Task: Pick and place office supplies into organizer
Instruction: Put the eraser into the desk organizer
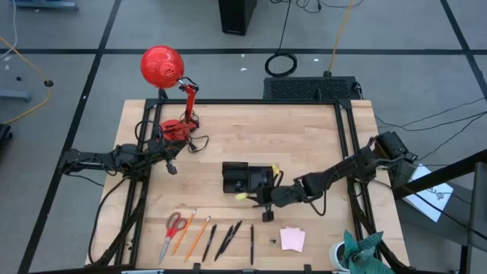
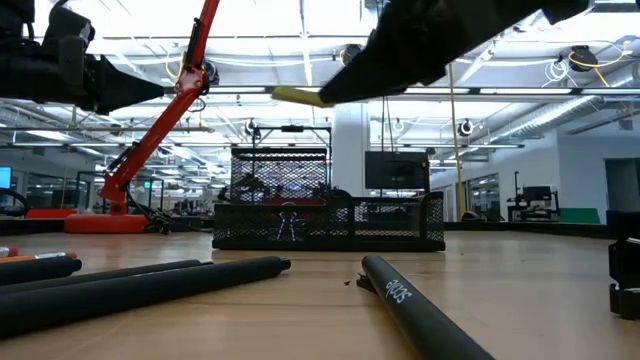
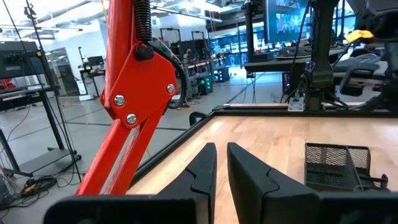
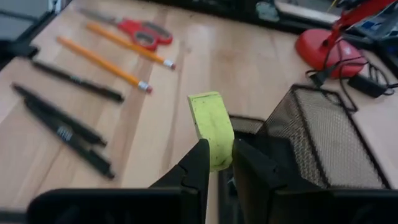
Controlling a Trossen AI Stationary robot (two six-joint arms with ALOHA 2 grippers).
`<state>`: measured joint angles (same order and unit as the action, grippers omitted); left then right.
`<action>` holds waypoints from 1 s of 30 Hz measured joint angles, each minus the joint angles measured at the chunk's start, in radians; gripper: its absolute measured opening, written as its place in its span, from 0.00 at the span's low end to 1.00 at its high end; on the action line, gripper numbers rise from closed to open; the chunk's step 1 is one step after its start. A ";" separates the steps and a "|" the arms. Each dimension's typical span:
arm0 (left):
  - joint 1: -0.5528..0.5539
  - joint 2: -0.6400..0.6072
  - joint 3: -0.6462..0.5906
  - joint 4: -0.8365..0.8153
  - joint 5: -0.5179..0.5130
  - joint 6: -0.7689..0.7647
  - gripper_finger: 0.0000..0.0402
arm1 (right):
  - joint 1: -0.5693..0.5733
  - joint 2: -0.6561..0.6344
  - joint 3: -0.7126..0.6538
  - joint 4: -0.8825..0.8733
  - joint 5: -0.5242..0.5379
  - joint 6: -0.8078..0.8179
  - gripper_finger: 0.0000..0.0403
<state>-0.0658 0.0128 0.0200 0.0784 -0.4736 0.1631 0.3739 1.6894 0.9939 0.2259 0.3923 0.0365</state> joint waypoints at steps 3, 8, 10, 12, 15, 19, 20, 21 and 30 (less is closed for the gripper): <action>0.000 0.000 0.000 0.000 0.000 0.016 0.12 | -0.021 0.000 0.000 0.023 -0.001 -0.026 0.13; 0.000 0.000 0.000 0.000 0.000 0.016 0.12 | -0.059 0.000 0.000 0.069 -0.032 -0.087 0.13; 0.000 0.000 0.000 0.000 0.000 0.016 0.12 | -0.073 0.000 0.000 0.069 -0.032 -0.102 0.13; 0.000 0.000 0.000 0.000 0.000 0.016 0.12 | -0.086 0.000 0.000 0.068 -0.033 -0.126 0.13; 0.000 0.000 0.000 0.000 0.000 0.016 0.12 | -0.104 0.005 0.000 0.061 -0.059 -0.118 0.13; 0.000 0.000 0.000 0.000 0.000 0.016 0.12 | -0.121 0.051 0.000 0.102 -0.130 -0.091 0.13; 0.000 0.000 0.000 0.000 0.000 0.016 0.12 | -0.125 0.072 0.000 0.131 -0.150 -0.083 0.13; 0.000 0.000 0.000 0.000 0.000 0.016 0.12 | -0.129 0.092 0.000 0.151 -0.168 -0.081 0.13; 0.000 0.000 0.000 0.000 -0.001 0.016 0.12 | -0.153 0.174 0.000 0.197 -0.183 -0.067 0.13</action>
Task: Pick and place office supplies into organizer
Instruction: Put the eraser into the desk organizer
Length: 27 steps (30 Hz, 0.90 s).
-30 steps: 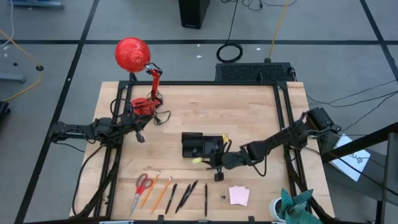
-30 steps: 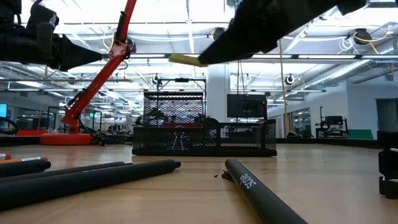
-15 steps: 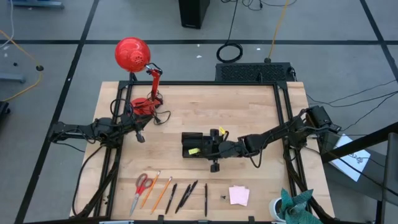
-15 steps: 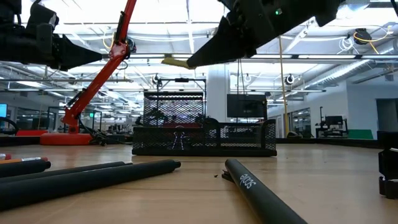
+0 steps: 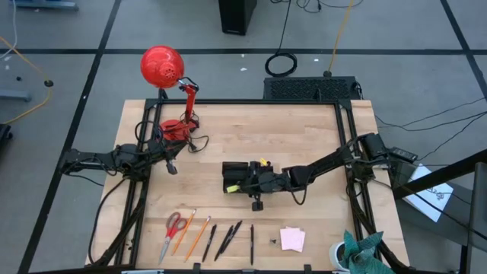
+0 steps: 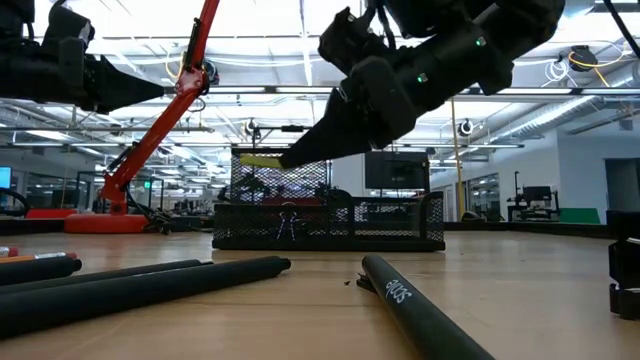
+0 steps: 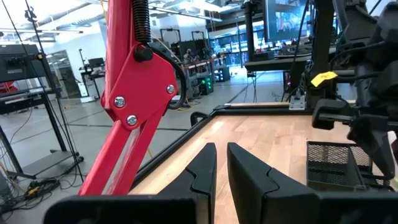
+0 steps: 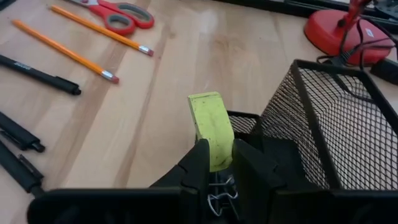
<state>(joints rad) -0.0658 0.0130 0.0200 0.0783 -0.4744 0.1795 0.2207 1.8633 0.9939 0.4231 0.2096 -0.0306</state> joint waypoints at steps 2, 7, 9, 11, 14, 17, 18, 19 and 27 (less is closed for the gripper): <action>0.000 0.000 0.000 0.000 0.000 0.002 0.12 | 0.001 0.000 0.000 -0.006 0.000 0.001 0.13; 0.000 0.000 0.000 0.000 0.000 0.003 0.12 | 0.000 0.001 0.000 -0.016 0.000 0.031 0.13; 0.000 0.000 0.000 0.000 0.000 0.002 0.12 | -0.003 0.001 0.000 -0.016 0.000 0.049 0.13; 0.000 0.000 0.000 0.000 0.000 0.002 0.12 | -0.006 0.001 0.000 -0.019 0.001 0.068 0.13; 0.000 0.000 0.000 0.000 0.000 0.002 0.12 | -0.012 0.001 0.000 -0.035 0.002 0.090 0.13; 0.000 0.000 0.000 0.000 0.000 0.002 0.12 | -0.018 0.012 0.000 -0.046 0.006 0.098 0.13; 0.000 0.000 0.000 0.000 0.000 0.002 0.12 | -0.019 0.018 0.000 -0.046 0.014 0.096 0.13; 0.000 0.000 0.000 0.000 0.000 0.002 0.12 | -0.019 0.024 0.000 -0.050 0.030 0.093 0.13; 0.000 0.000 0.000 0.000 0.000 -0.001 0.12 | -0.031 0.055 0.000 -0.030 0.053 0.092 0.13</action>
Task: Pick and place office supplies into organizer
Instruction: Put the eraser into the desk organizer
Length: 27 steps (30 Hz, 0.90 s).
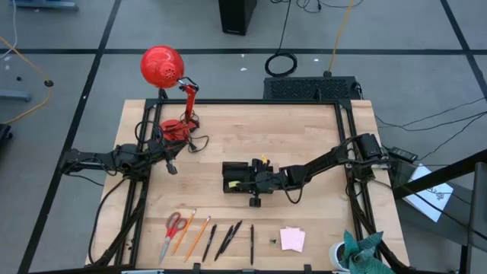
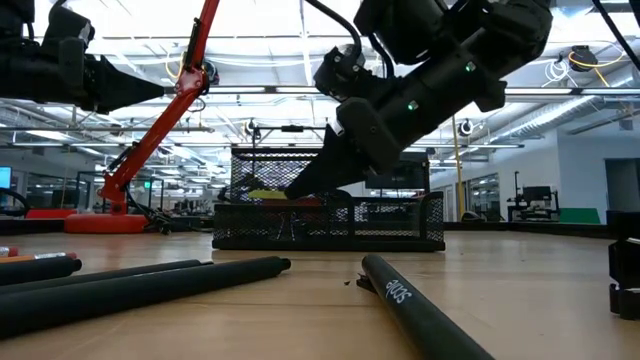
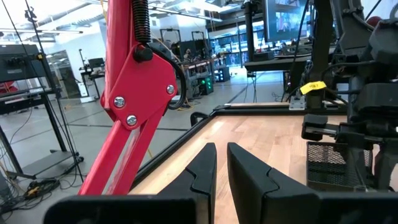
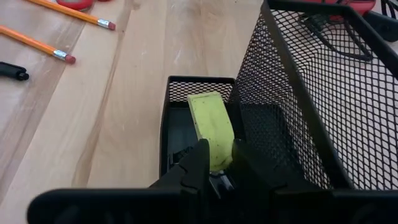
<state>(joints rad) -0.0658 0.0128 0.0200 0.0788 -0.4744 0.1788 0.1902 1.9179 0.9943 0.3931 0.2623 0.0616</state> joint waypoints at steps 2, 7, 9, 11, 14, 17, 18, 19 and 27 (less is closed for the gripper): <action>0.000 0.000 0.000 0.000 0.000 0.000 0.12 | 0.000 0.000 0.000 0.002 0.000 0.000 0.13; 0.000 0.000 0.000 0.000 0.000 0.000 0.12 | 0.001 0.001 0.000 0.003 0.000 0.000 0.13; 0.000 0.000 0.000 0.000 0.000 0.000 0.12 | 0.001 0.001 0.000 0.003 0.000 0.000 0.14; 0.000 0.000 0.000 0.000 0.000 0.000 0.12 | 0.001 0.001 0.000 0.002 0.000 0.005 0.14; 0.000 0.000 0.000 0.000 0.000 0.000 0.12 | 0.001 0.001 0.000 0.001 -0.001 0.006 0.16; 0.000 0.000 0.000 0.000 0.000 0.000 0.12 | 0.001 0.001 0.000 0.001 -0.002 0.030 0.19; 0.000 0.000 0.000 0.000 0.000 0.000 0.12 | 0.001 0.001 0.000 0.000 -0.002 0.037 0.20; 0.000 0.000 0.000 0.000 0.000 0.000 0.12 | 0.001 0.001 0.000 0.000 -0.002 0.042 0.21; 0.000 0.000 0.000 0.000 0.000 0.000 0.12 | 0.002 0.002 0.000 -0.001 -0.005 0.050 0.29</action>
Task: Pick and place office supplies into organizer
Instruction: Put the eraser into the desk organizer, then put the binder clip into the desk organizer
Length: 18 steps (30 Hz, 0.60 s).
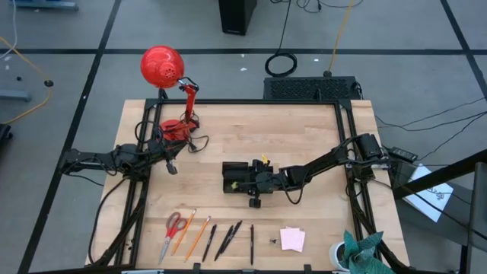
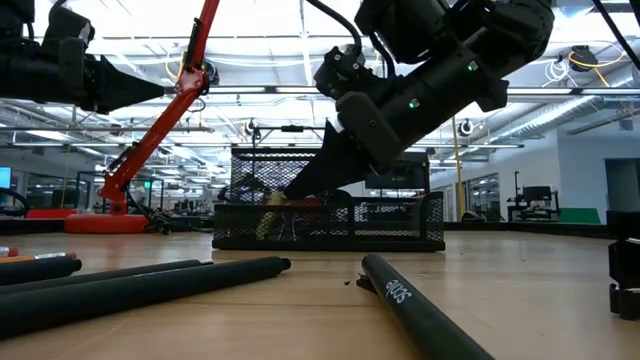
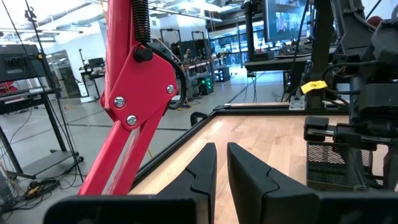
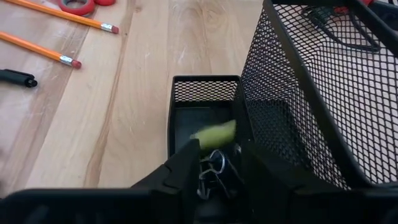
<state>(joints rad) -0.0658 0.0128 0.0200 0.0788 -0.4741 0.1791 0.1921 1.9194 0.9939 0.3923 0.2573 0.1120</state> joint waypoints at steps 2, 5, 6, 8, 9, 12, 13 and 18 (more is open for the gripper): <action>0.000 0.000 0.000 0.000 0.000 0.000 0.12 | 0.000 0.000 0.000 0.000 0.000 0.000 0.30; 0.000 0.000 0.000 0.000 0.000 0.000 0.12 | 0.000 0.000 0.000 0.002 0.000 -0.010 0.32; 0.000 0.000 0.000 0.000 0.000 0.000 0.12 | 0.000 0.000 0.000 0.007 0.001 -0.018 0.32; 0.000 0.000 0.000 0.000 0.000 0.000 0.12 | 0.001 0.002 -0.001 0.029 0.001 -0.039 0.33; 0.000 0.000 0.000 0.000 0.000 0.000 0.12 | 0.003 0.003 -0.002 0.038 0.001 -0.050 0.33; 0.000 0.000 0.000 0.000 0.000 0.001 0.12 | 0.016 0.002 -0.002 0.057 0.003 -0.097 0.33; 0.000 0.000 0.000 0.000 0.000 0.001 0.12 | 0.023 0.002 -0.002 0.060 0.003 -0.114 0.33; 0.000 0.000 0.000 0.000 0.000 0.001 0.12 | 0.061 -0.010 -0.002 0.115 0.004 -0.191 0.33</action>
<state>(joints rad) -0.0658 0.0128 0.0200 0.0785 -0.4740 0.1799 0.2530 1.9092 0.9920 0.5076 0.2610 -0.0791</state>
